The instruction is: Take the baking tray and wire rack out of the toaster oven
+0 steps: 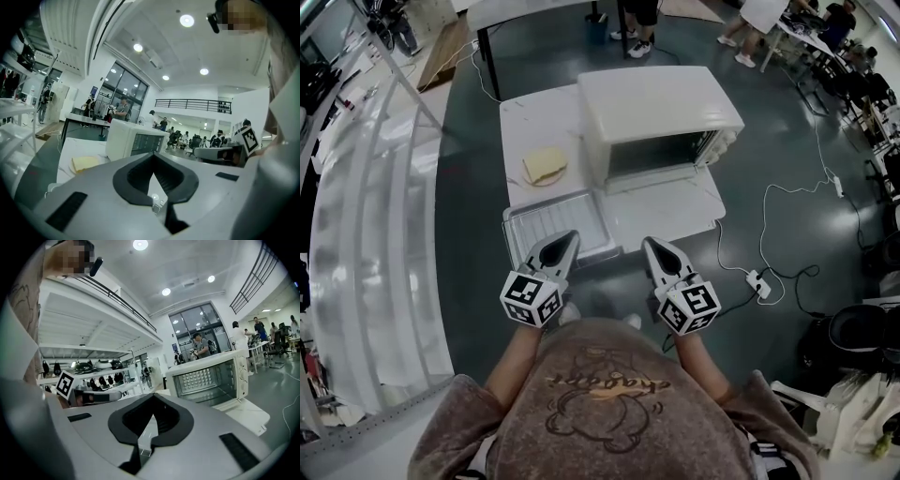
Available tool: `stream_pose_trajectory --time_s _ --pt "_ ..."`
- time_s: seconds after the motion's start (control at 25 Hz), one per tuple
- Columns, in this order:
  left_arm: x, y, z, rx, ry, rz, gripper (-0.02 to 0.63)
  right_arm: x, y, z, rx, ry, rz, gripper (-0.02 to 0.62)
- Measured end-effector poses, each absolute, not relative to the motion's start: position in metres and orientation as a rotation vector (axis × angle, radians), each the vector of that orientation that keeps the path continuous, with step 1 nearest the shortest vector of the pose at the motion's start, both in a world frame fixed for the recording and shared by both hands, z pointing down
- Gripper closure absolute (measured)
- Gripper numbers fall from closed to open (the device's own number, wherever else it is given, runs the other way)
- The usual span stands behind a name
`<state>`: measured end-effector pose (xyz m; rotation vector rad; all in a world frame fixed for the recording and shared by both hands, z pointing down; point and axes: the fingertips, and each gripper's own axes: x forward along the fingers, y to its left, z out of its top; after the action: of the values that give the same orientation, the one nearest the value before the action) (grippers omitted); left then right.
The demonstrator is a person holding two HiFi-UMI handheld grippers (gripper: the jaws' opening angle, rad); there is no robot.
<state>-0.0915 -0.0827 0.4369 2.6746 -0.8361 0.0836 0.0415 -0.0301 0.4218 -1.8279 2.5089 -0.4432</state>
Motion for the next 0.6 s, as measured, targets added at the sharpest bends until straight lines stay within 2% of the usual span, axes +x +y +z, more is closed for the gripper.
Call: stream_pose_trajectory --time_s 0.6 --pt "-0.090 -0.089 0.437 2.626 -0.891 0.057 0.603 0.040 -0.036 0.438 -1.822 2.477 -0.516 0.597"
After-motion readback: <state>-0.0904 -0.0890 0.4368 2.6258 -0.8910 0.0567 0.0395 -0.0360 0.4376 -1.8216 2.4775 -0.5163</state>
